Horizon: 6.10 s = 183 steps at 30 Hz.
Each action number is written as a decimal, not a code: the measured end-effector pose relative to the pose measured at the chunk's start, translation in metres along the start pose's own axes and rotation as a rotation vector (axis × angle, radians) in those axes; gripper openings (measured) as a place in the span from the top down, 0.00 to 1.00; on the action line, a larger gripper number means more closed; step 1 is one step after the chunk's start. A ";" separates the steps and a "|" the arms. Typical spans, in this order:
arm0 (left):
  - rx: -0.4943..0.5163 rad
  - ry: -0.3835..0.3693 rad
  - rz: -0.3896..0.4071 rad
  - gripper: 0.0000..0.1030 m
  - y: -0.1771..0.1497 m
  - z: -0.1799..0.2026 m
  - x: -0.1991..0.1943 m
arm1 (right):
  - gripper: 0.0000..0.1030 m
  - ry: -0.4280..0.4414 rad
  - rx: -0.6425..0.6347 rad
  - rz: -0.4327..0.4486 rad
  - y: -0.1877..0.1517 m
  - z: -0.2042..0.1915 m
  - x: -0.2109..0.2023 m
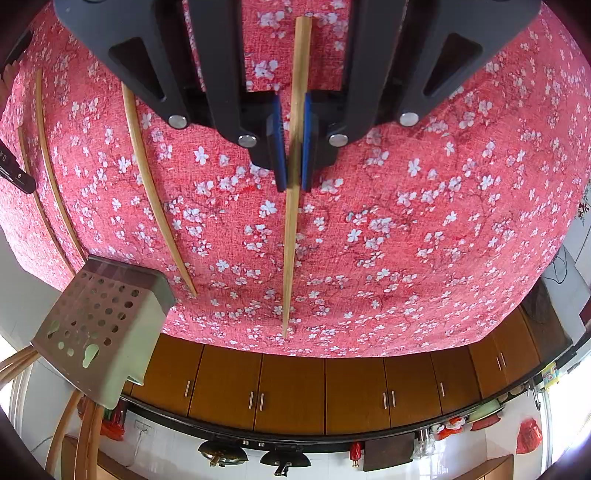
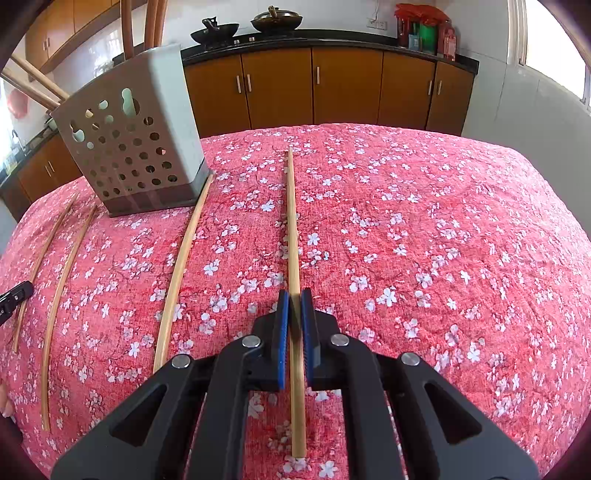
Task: Organize utensils
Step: 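Grasp a single chopstick with the right tool while the left tool grasps another, then lift both held chopsticks up over the metal holder with both tools, then drop both chopsticks into the holder by opening both tools, then lower both tools to the last chopsticks on the table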
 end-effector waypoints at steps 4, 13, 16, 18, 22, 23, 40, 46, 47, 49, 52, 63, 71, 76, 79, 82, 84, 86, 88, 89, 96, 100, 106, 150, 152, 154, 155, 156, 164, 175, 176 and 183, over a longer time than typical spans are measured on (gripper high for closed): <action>-0.004 -0.003 0.000 0.88 0.000 -0.001 0.000 | 0.92 -0.001 0.000 0.000 -0.001 -0.001 -0.001; -0.004 -0.004 0.000 0.88 0.001 -0.001 0.000 | 0.92 0.000 -0.001 0.000 -0.001 -0.001 -0.001; -0.005 -0.005 0.000 0.88 0.001 -0.001 0.000 | 0.92 0.000 0.000 0.000 -0.001 -0.001 -0.001; -0.004 -0.004 0.000 0.88 0.001 -0.001 0.000 | 0.92 0.000 0.000 0.000 -0.001 -0.001 -0.001; -0.004 -0.004 0.000 0.88 0.001 -0.001 0.000 | 0.92 0.000 0.000 0.000 0.000 0.000 -0.001; -0.004 -0.004 0.000 0.88 0.001 -0.001 0.000 | 0.92 0.000 0.000 0.000 -0.001 -0.001 -0.001; -0.004 -0.005 0.000 0.88 0.001 -0.001 0.000 | 0.92 0.001 0.000 0.000 0.000 0.000 -0.001; -0.005 -0.006 0.000 0.88 0.001 -0.001 0.000 | 0.92 0.001 -0.001 -0.001 0.000 0.000 -0.001; -0.004 -0.006 0.000 0.88 0.001 -0.001 0.000 | 0.92 0.001 -0.001 -0.001 0.000 0.000 -0.001; -0.004 -0.006 0.000 0.88 0.001 -0.001 0.000 | 0.92 0.001 -0.001 -0.001 0.000 0.000 -0.001; -0.005 -0.006 0.000 0.88 0.001 -0.001 0.000 | 0.92 0.001 -0.001 -0.002 0.000 0.000 -0.001; -0.007 -0.009 -0.001 0.88 0.002 -0.002 -0.001 | 0.92 0.000 -0.001 -0.003 0.001 0.000 -0.001; 0.032 0.002 -0.005 0.88 -0.008 0.004 -0.012 | 0.92 0.012 0.006 -0.006 -0.004 -0.001 -0.005; 0.052 0.004 -0.005 0.91 -0.014 0.006 -0.019 | 0.93 0.014 0.004 -0.003 -0.006 0.000 -0.009; 0.075 0.008 0.013 0.92 -0.014 0.009 -0.030 | 0.93 0.012 -0.002 0.038 -0.003 0.001 -0.023; 0.089 0.003 0.078 0.92 -0.004 0.009 -0.055 | 0.93 0.026 -0.006 0.127 0.011 -0.001 -0.052; 0.090 -0.003 0.134 0.92 0.009 0.009 -0.074 | 0.93 0.039 -0.007 0.179 0.021 -0.002 -0.070; 0.084 -0.010 0.192 0.92 0.022 0.010 -0.095 | 0.93 0.058 -0.006 0.238 0.034 -0.005 -0.090; 0.069 -0.027 0.251 0.92 0.036 0.011 -0.116 | 0.93 0.068 -0.005 0.273 0.042 -0.009 -0.102; 0.060 -0.033 0.272 0.92 0.042 0.011 -0.124 | 0.93 0.075 -0.003 0.297 0.047 -0.011 -0.110; 0.045 -0.063 0.363 0.92 0.071 0.010 -0.156 | 0.93 0.107 0.000 0.358 0.063 -0.015 -0.131; 0.070 -0.105 0.399 0.92 0.080 0.020 -0.177 | 0.93 0.173 0.002 0.403 0.079 -0.022 -0.156; 0.077 -0.236 0.476 0.92 0.104 0.046 -0.219 | 0.93 0.302 0.016 0.486 0.103 -0.035 -0.199; -0.058 -0.037 0.531 0.62 0.093 0.011 -0.183 | 0.74 0.100 0.112 0.310 0.091 0.006 -0.117; -0.036 -0.011 0.440 0.62 0.073 0.007 -0.157 | 0.74 0.111 0.101 0.166 0.063 0.006 -0.084; -0.023 -0.027 0.340 0.62 0.050 0.007 -0.130 | 0.74 0.156 0.092 0.068 0.039 -0.001 -0.064; -0.021 -0.038 0.309 0.62 0.042 0.009 -0.120 | 0.74 0.183 0.082 0.018 0.022 -0.006 -0.054; -0.018 -0.052 0.276 0.62 0.033 0.012 -0.112 | 0.74 0.200 0.070 -0.009 0.011 -0.012 -0.048; 0.026 -0.158 0.107 0.62 -0.016 0.046 -0.068 | 0.81 0.219 -0.041 -0.103 -0.038 -0.056 -0.029; 0.128 -0.142 0.005 0.79 -0.032 0.089 -0.040 | 0.92 0.123 0.053 -0.071 -0.025 -0.022 -0.019; 0.129 -0.134 -0.009 0.85 -0.033 0.090 -0.035 | 0.92 0.122 0.046 -0.069 -0.025 -0.022 -0.019; 0.094 -0.050 -0.014 0.92 -0.014 0.064 -0.014 | 0.92 0.094 0.018 -0.051 -0.013 -0.027 -0.009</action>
Point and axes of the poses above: each gripper's, at about its wrist camera, not at the fingertips, and x roughly the way its jaws point, z to its right, y to its top, the point moved 3 cm from there along x, roughly the way its jaws point, and after that the axes turned 6 degrees about x, right-handed, at the moved point
